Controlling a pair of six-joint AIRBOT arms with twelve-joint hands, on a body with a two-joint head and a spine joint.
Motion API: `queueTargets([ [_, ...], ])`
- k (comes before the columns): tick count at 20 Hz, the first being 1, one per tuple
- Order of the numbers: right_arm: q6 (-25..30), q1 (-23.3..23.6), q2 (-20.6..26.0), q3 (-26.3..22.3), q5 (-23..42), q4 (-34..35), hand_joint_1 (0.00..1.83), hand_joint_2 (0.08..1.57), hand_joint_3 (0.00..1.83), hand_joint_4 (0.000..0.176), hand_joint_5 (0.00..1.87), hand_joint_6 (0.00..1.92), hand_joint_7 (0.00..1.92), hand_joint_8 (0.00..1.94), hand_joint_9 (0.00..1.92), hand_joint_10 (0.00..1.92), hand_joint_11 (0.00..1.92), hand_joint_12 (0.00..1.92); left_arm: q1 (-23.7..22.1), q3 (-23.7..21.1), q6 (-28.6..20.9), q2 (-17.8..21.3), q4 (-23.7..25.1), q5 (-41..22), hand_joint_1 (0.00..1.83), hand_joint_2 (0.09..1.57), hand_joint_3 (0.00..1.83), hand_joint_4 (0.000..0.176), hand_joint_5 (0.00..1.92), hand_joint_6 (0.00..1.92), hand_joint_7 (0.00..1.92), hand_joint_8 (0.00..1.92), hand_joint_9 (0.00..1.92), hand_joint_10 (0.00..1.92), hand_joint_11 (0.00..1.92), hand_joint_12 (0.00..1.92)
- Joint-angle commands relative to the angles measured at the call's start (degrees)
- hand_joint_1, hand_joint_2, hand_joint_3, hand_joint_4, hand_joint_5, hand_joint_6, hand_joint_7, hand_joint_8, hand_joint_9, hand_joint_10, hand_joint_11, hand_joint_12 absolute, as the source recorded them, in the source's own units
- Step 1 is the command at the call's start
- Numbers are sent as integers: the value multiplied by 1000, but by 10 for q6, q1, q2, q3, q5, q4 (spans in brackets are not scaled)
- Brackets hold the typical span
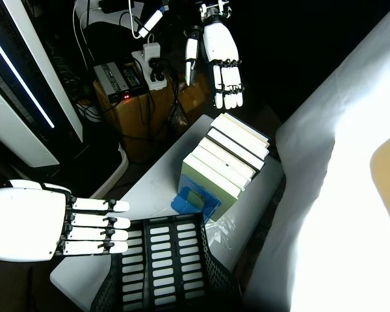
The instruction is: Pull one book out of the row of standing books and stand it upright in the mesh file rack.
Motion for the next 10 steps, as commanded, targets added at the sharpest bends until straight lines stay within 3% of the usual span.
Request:
queueTargets([
  [1, -1, 6, 3, 3, 54, 8, 366, 1346, 33, 0, 0, 0, 0, 0, 0, 0, 0, 0, -6, 5, -3, 1, -7, -49, 308, 1333, 15, 0, 53, 11, 0, 0, 0, 0, 0, 0],
  [6, -1, 8, -13, 15, 39, 0, 282, 1317, 2, 0, 0, 0, 0, 0, 0, 0, 0, 0, -27, 19, -3, -14, 15, -21, 123, 1230, 0, 6, 46, 5, 0, 0, 0, 0, 0, 0],
  [8, -1, 8, -17, 17, 39, 0, 268, 1302, 0, 0, 0, 0, 0, 0, 0, 0, 0, 0, -41, 23, -3, -20, 32, -5, 105, 1203, 0, 16, 41, 2, 0, 0, 0, 0, 0, 0],
  [10, -1, 8, -19, 18, 39, 0, 243, 1292, 0, 0, 0, 0, 0, 0, 0, 0, 0, 0, -55, 30, -3, -28, 44, 12, 73, 1175, 0, 39, 60, 9, 0, 0, 0, 0, 0, 0],
])
